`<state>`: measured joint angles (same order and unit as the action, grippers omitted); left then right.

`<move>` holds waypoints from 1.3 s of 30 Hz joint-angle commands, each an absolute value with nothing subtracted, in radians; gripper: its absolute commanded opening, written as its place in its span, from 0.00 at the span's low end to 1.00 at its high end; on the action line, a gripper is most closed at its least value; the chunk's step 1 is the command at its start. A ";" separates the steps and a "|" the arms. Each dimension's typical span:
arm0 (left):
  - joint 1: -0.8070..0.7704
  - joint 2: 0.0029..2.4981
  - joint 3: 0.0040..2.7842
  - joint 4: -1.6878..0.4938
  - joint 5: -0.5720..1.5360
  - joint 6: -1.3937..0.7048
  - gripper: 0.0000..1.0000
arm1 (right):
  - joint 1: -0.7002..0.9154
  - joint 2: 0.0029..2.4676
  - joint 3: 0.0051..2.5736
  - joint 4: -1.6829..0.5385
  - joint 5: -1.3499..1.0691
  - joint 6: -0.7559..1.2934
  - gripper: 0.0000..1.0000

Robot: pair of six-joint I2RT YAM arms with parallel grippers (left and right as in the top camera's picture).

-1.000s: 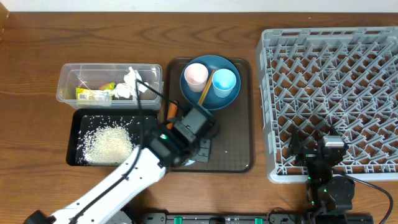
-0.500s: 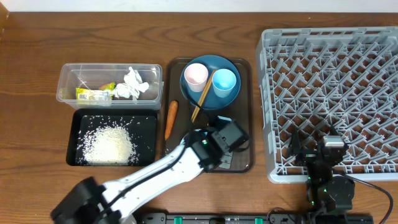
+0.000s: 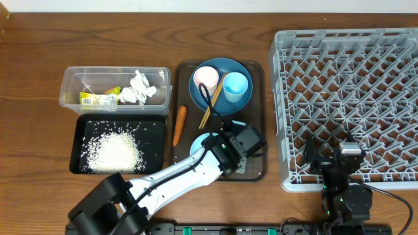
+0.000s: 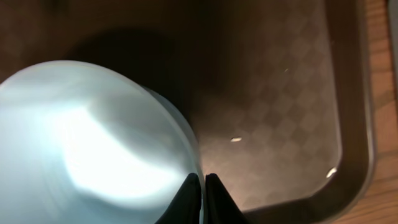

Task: Sort waste into correct bins and load items into the dishwasher rack
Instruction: 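Carry the empty bowl right and set it down on the brown tray, then move the left gripper to the orange carrot and lower onto it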

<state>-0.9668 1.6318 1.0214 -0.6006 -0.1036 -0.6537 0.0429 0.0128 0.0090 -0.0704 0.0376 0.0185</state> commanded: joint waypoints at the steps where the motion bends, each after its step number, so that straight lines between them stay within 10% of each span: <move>1: -0.968 1.639 1.015 -0.597 -0.098 -0.667 0.21 | 0.052 0.013 0.006 -0.072 0.041 0.022 0.99; 3: -0.968 1.636 1.016 -0.600 -0.097 -0.647 0.42 | 0.052 0.013 0.006 -0.072 0.041 0.022 0.99; 7: -0.965 1.596 1.043 -0.628 -0.097 -0.629 0.53 | 0.052 0.013 0.006 -0.072 0.041 0.022 0.99; 22: -0.720 1.225 1.124 -0.854 -0.271 -0.528 0.45 | 0.052 0.013 0.006 -0.072 0.041 0.022 0.99; 39: -0.429 1.446 1.114 -0.796 -0.164 -0.407 0.39 | 0.052 0.013 0.006 -0.072 0.041 0.022 0.99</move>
<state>-0.4446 1.3987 1.1156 -0.8051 -0.2127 -0.4656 0.0429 0.0128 0.0090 -0.0704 0.0376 0.0185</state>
